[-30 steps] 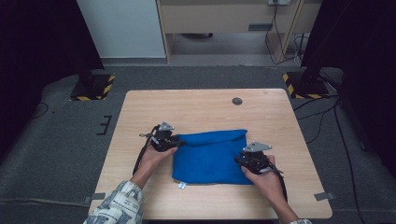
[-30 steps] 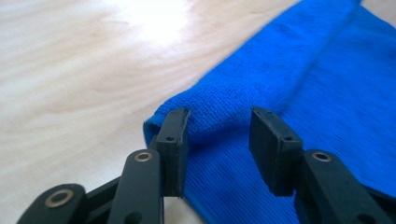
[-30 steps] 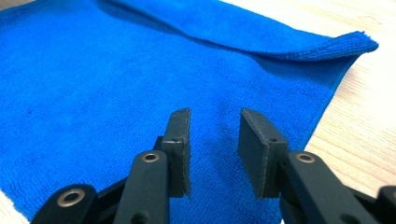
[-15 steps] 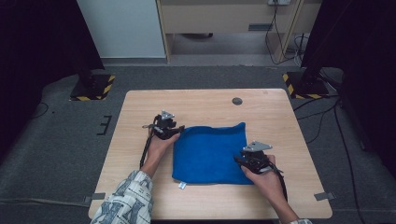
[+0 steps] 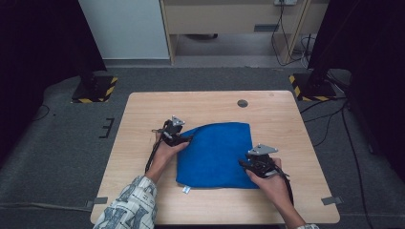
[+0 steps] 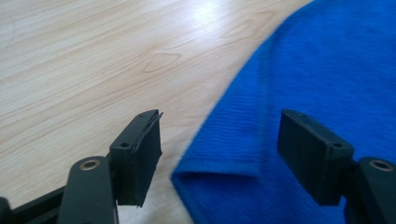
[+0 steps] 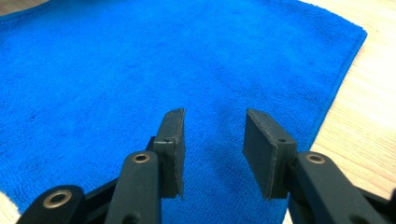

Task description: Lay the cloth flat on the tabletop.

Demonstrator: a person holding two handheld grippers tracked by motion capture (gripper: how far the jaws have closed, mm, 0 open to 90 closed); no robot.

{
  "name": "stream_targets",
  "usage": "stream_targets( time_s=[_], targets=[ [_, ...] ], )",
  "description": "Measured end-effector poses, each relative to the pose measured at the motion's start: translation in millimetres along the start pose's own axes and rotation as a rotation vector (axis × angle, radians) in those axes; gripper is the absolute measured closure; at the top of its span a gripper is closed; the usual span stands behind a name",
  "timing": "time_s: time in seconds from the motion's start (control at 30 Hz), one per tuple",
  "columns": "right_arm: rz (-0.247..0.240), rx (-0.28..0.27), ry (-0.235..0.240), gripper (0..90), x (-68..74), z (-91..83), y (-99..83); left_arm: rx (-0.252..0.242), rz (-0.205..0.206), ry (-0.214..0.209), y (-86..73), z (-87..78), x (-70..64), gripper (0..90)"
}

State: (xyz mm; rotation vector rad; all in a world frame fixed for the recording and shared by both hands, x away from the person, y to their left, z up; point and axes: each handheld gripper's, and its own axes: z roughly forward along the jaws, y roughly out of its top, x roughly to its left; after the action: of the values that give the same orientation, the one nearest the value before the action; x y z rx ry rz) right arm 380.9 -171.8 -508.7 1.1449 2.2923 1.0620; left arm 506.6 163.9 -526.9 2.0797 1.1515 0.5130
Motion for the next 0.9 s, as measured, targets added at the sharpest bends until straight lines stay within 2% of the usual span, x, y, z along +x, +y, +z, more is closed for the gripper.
stream_targets(
  time_s=[0.13,0.2,0.23,0.27,0.37,0.4,0.43,0.47,0.5,0.53,0.6,0.67,0.73,0.83,0.87,0.9],
  targets=[
    [-0.005,-0.007,0.005,58.5,-0.2,-1.1,0.5,-0.038,-0.067,0.064,0.0,-0.6,13.1,32.7],
    [-0.003,-0.010,0.006,58.5,0.2,-2.2,0.7,-0.046,-0.077,0.080,0.2,-1.1,16.4,32.8],
    [-0.003,-0.011,0.006,58.5,0.0,-2.5,0.8,-0.078,-0.118,0.098,0.1,-2.9,23.8,33.3],
    [-0.001,-0.013,0.005,58.6,0.0,-2.7,0.9,-0.088,-0.133,0.094,0.3,-4.1,26.5,34.4],
    [-0.004,-0.007,0.009,59.7,-0.7,-3.8,0.9,-0.079,-0.142,0.082,1.3,-7.2,29.4,41.5],
    [-0.005,-0.006,0.010,59.9,-1.1,-4.5,0.4,-0.066,-0.155,0.051,1.2,-13.5,29.9,44.0],
    [-0.005,-0.006,0.010,59.9,-1.1,-4.5,0.4,-0.066,-0.155,0.051,1.2,-13.5,29.9,45.1],
    [-0.002,-0.003,0.012,60.6,-1.6,-6.4,-0.6,-0.058,-0.130,0.033,-1.1,-24.8,26.6,46.0],
    [-0.002,-0.003,0.012,60.6,-1.6,-6.4,-0.6,-0.058,-0.130,0.033,-1.1,-24.8,26.6,47.8],
    [-0.006,0.000,0.013,61.1,-2.0,-9.6,-1.8,-0.057,-0.107,0.008,-8.4,-37.4,20.4,49.3],
    [0.000,-0.004,0.011,61.8,-2.2,-12.7,-2.8,-0.044,-0.071,-0.004,-19.0,-50.7,13.3,50.0],
    [0.001,-0.001,0.011,63.2,-2.1,-14.5,-3.2,-0.052,-0.062,-0.023,-31.5,-62.7,6.6,50.4],
    [-0.005,0.002,0.011,65.2,-1.0,-15.2,-4.0,-0.034,-0.040,-0.035,-42.4,-73.6,1.6,50.8],
    [-0.015,0.006,0.010,68.3,2.6,-16.6,-4.5,-0.027,-0.039,-0.063,-57.5,-89.5,-2.6,52.4],
    [-0.015,0.006,0.010,68.3,2.6,-16.6,-4.5,-0.027,-0.039,-0.063,-57.5,-89.5,-2.6,52.6],
    [-0.027,0.008,0.013,69.5,5.9,-18.6,-5.4,-0.013,-0.036,-0.080,-66.3,-97.5,-4.6,52.7]
  ],
)
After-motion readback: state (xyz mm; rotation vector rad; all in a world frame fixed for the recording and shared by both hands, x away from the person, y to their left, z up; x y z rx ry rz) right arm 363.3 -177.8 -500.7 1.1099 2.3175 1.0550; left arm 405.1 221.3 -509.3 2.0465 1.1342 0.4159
